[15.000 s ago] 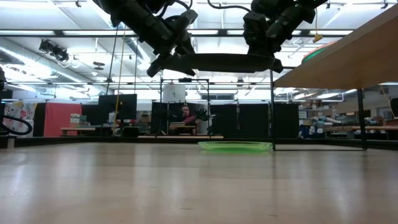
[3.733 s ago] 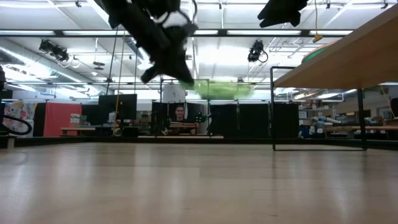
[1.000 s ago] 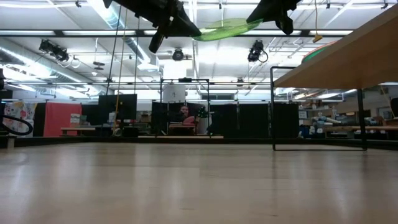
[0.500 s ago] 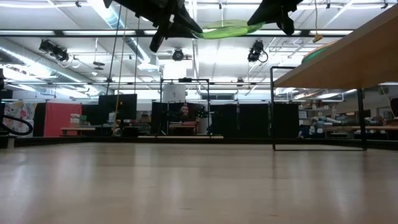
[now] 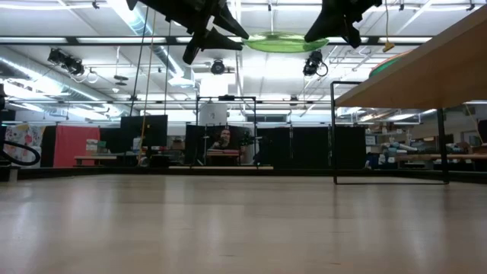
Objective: Place and stack plates onto a shelf
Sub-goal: Stack the green plate on top of the orange plate on the shelf
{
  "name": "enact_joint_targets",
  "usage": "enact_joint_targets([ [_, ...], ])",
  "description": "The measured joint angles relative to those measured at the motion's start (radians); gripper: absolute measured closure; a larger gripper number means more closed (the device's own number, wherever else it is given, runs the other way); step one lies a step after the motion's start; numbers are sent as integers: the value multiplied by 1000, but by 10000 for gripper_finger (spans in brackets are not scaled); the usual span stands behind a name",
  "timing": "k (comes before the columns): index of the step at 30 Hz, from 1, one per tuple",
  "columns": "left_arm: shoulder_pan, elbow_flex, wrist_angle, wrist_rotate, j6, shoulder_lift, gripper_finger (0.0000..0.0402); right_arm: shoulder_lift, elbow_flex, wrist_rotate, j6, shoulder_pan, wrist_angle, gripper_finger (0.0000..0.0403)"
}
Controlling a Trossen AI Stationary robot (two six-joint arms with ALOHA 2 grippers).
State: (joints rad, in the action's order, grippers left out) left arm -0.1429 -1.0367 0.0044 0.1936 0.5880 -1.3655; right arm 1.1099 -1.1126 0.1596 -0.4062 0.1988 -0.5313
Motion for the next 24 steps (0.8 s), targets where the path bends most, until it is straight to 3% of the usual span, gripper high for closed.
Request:
enact_joint_targets([
  [13, 0, 0, -1, -2, 0, 0, 275, -32, 0, 1, 50, 94, -6, 394],
  [24, 0, 0, -1, -3, 0, 0, 276, -204, 0, -44, -3, 113, -157, 394],
])
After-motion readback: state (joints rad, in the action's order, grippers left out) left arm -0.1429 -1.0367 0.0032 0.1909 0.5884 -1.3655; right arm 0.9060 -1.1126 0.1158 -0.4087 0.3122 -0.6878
